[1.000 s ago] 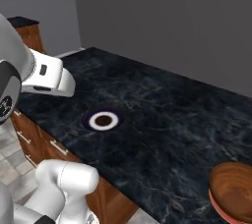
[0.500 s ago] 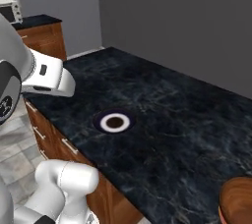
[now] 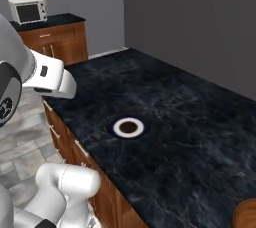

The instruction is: Move the bowls from the cabinet to the plates on the dining table.

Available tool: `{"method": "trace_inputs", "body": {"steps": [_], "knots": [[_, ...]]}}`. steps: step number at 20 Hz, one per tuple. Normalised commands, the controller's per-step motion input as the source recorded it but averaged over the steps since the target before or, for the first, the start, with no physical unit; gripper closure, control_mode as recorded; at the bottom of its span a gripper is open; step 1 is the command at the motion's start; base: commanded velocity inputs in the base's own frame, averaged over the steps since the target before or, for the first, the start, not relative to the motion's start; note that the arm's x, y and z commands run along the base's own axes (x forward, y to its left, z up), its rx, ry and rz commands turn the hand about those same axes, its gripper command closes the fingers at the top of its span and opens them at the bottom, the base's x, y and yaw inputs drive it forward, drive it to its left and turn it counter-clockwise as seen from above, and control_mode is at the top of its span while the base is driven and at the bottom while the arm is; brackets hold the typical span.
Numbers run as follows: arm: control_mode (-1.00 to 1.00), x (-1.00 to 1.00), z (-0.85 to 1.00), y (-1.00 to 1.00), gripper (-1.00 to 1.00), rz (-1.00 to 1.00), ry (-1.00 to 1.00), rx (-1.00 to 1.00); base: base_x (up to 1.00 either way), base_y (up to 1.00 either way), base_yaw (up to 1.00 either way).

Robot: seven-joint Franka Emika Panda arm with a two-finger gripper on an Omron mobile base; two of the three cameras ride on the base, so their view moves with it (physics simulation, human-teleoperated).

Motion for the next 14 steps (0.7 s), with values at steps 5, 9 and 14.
{"method": "trace_inputs", "body": {"steps": [5, 9, 14], "knots": [[1.0, 0.0, 0.0, 0.0, -1.0, 0.0, 0.0, 0.0, 0.0, 0.0, 0.25], [1.0, 0.0, 0.0, 0.0, -1.0, 0.0, 0.0, 0.0, 0.0, 0.0, 0.25], [1.0, 0.0, 0.0, 0.0, -1.0, 0.0, 0.0, 0.0, 0.0, 0.0, 0.25]]}}
